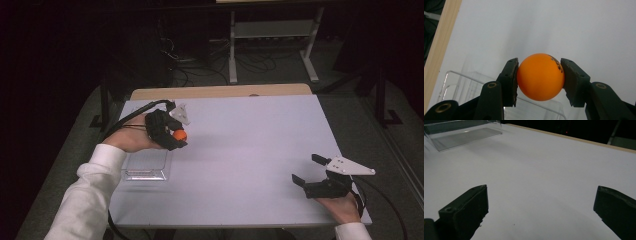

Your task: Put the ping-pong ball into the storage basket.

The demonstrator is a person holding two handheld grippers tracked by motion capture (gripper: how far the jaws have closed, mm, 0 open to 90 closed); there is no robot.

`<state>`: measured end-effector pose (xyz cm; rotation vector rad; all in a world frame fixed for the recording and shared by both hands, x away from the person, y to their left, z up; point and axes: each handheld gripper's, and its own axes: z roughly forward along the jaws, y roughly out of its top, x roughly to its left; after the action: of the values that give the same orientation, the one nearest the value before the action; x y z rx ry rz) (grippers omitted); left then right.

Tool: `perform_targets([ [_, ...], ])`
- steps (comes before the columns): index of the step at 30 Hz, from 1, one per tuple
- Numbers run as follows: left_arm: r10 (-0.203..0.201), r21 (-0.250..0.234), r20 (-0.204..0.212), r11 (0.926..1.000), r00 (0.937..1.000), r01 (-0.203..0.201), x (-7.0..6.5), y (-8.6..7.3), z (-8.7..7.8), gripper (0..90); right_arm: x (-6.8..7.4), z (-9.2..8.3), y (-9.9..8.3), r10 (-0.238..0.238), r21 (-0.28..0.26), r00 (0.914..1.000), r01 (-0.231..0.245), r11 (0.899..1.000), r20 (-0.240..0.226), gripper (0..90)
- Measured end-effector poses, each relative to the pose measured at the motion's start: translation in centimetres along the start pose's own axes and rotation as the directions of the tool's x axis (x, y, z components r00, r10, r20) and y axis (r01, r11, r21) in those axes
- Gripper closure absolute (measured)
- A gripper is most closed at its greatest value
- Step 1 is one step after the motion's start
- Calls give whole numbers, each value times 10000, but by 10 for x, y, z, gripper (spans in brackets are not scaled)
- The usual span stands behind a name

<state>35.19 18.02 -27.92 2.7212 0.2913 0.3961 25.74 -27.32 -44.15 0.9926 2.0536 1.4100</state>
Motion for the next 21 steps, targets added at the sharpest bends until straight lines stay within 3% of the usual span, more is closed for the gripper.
perform_targets([
  [21, -563, 250, -166, 9981, 9983, 567, 2, -31, 0, 509, 0, 0, 0, 14, 14, 10000, -14, 10000, -23, 0],
])
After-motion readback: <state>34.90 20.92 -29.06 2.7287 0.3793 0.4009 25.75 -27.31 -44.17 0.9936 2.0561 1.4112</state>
